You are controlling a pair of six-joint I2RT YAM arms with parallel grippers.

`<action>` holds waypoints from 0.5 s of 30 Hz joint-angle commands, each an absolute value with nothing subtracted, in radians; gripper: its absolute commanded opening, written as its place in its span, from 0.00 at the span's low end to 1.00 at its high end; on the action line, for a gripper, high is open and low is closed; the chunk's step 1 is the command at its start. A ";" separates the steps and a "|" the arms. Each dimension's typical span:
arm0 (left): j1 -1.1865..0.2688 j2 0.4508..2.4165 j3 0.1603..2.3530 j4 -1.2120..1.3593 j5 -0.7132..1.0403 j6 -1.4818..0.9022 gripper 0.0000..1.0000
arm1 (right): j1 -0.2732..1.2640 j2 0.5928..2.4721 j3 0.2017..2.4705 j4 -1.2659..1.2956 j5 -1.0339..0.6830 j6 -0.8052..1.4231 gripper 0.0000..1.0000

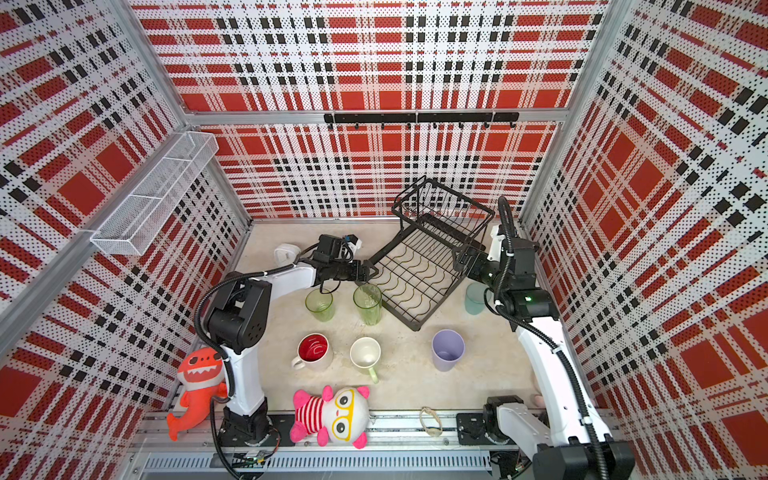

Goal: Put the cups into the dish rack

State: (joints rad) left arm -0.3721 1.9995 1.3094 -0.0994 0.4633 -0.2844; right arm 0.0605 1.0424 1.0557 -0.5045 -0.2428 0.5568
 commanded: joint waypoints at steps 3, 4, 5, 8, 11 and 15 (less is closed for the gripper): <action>-0.393 1.919 1.303 -0.095 0.520 -0.300 0.90 | 0.054 0.974 1.051 -0.616 -0.222 0.462 1.00; -0.397 1.913 1.301 -0.095 0.516 -0.302 0.90 | 0.054 0.964 1.047 -0.636 -0.237 0.445 0.98; -0.398 1.906 1.299 -0.095 0.506 -0.305 0.90 | 0.056 0.960 1.043 -0.658 -0.254 0.436 0.97; -0.401 1.884 1.287 -0.085 0.492 -0.315 0.90 | 0.075 0.952 1.036 -0.735 -0.264 0.448 0.92; -0.399 1.855 1.279 -0.081 0.471 -0.322 0.91 | 0.130 0.937 1.011 -0.795 -0.239 0.489 0.89; -0.388 1.789 1.273 -0.082 0.407 -0.335 0.92 | 0.227 0.908 0.933 -0.818 -0.204 0.582 0.89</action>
